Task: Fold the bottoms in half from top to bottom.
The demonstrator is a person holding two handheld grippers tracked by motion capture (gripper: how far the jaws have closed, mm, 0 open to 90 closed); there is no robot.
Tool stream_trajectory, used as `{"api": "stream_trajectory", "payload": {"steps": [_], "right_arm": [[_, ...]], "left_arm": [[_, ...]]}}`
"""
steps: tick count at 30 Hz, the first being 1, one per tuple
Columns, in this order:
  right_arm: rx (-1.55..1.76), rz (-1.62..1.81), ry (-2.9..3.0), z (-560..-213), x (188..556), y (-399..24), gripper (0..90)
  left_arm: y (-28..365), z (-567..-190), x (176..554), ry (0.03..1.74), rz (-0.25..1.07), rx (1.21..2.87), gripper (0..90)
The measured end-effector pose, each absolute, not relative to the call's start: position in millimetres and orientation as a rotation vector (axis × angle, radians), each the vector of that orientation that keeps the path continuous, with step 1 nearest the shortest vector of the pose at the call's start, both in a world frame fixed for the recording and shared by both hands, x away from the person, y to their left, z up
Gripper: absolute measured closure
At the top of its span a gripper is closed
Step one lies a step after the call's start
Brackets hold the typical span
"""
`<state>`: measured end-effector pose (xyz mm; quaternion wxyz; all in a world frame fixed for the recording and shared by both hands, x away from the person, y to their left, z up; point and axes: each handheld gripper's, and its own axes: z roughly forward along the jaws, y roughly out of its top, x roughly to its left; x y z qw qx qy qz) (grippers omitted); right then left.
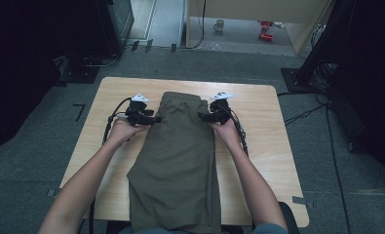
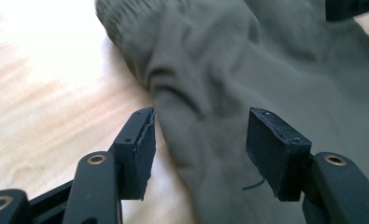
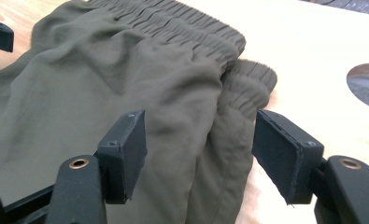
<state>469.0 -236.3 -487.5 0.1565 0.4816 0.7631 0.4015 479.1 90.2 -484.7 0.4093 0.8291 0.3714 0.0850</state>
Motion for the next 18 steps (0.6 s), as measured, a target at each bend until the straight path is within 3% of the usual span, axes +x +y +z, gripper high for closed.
{"api": "stream_trajectory", "payload": {"steps": [4,12,18], "right_arm": [[1.404,1.099,2.214,-491.3,478.3,-232.0,30.1],[1.428,1.074,2.185,-501.3,488.0,-237.1,30.0],[1.441,1.046,2.211,-514.2,491.5,-237.7,37.0]], "left_arm": [[84.9,-486.9,491.2,0.955,0.192,2.12,42.3],[75.9,-491.9,506.0,0.984,0.222,2.109,41.6],[68.0,-504.1,512.1,1.02,0.194,2.14,41.3]]}}
